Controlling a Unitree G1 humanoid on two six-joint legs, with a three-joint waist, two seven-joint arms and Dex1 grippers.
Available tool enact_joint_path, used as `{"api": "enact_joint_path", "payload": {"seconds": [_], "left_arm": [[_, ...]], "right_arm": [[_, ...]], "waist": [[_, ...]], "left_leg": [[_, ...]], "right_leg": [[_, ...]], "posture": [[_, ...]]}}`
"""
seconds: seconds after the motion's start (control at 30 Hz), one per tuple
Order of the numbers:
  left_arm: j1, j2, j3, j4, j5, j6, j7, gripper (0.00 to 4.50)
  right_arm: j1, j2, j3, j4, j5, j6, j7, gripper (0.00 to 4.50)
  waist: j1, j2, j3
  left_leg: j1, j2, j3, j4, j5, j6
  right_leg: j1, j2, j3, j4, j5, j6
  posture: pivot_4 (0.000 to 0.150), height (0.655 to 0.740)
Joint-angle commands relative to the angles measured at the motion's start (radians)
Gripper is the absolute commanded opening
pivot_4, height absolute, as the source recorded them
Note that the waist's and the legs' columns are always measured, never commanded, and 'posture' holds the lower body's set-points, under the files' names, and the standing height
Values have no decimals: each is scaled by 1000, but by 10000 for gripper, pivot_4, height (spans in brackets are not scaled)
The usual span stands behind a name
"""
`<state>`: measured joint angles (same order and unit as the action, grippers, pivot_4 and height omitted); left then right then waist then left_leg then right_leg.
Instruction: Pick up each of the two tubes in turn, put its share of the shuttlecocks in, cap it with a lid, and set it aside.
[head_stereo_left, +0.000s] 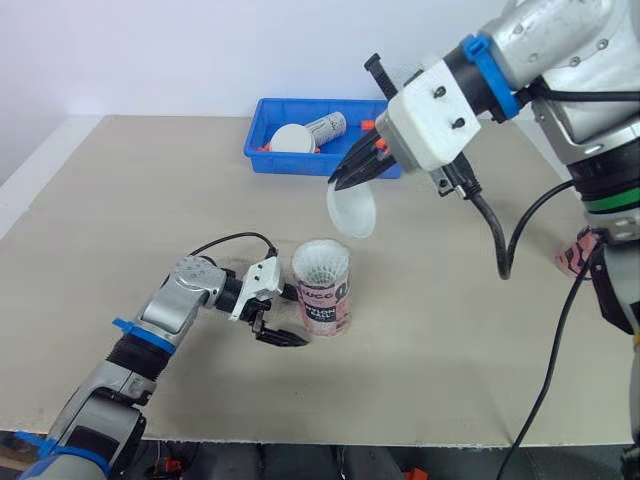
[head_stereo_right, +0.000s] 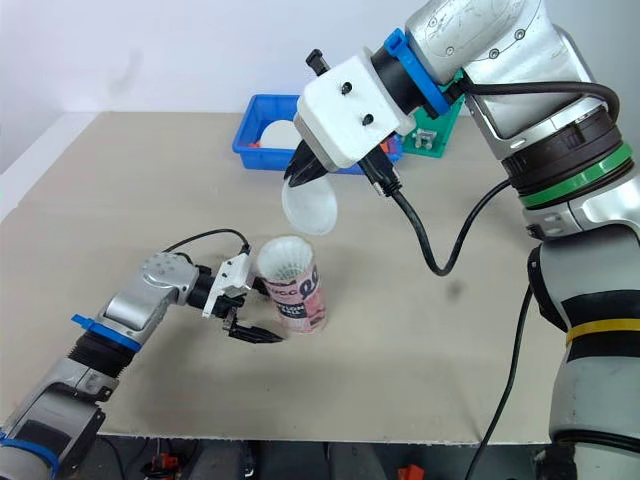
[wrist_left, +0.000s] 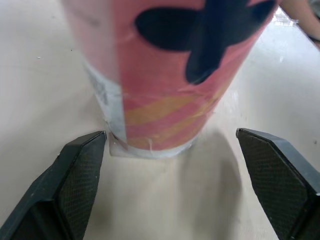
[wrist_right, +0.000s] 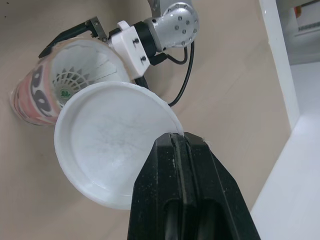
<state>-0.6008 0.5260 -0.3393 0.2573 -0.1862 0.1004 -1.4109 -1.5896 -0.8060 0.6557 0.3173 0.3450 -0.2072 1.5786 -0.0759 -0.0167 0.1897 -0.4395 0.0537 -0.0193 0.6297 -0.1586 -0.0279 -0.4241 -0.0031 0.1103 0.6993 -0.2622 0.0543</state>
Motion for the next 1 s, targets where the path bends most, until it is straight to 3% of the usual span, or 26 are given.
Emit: {"api": "enact_joint_path", "payload": {"seconds": [0.03, 0.17, 0.47, 0.73, 1.0], "left_arm": [[26, 25, -14, 27, 44, -36, -5, 44496], [-3, -37, 50, 10, -39, 38, 46, 44496], [-17, -132, 92, 50, -72, 112, 114, 44496], [-46, -218, 71, 78, -73, 88, 105, 44496], [-126, -308, 73, 275, -10, -43, 157, 44496]], "right_arm": [[-35, 2, -52, 0, -3, 18, 36, 0], [-36, 12, -68, 9, -24, 27, 36, 0], [-38, 29, -96, 28, -66, 45, 36, 0], [-45, 33, -111, 32, -79, 76, 36, 0], [-47, 35, -122, 27, -86, 90, 36, 0]], "waist": [[0, 0, 0], [0, 0, 0], [1, 0, 0], [2, 0, 0], [2, 0, 0]], "left_leg": [[0, 0, 0, 0, 0, 0], [0, 0, 0, -1, 0, 0], [-1, -1, -1, -1, 0, 0], [-2, -2, -1, -1, 0, 0], [-2, -2, -2, -1, 0, 0]], "right_leg": [[0, 0, 0, 0, 0, 0], [0, 0, 0, 0, -1, -2], [0, 0, 0, 0, -1, 2], [0, -1, 0, 0, -1, 3], [0, 0, 0, 0, -1, 3]], "posture": [[1500, 7038], [1500, 7038], [1500, 7038], [1500, 7038], [1500, 7038]]}}
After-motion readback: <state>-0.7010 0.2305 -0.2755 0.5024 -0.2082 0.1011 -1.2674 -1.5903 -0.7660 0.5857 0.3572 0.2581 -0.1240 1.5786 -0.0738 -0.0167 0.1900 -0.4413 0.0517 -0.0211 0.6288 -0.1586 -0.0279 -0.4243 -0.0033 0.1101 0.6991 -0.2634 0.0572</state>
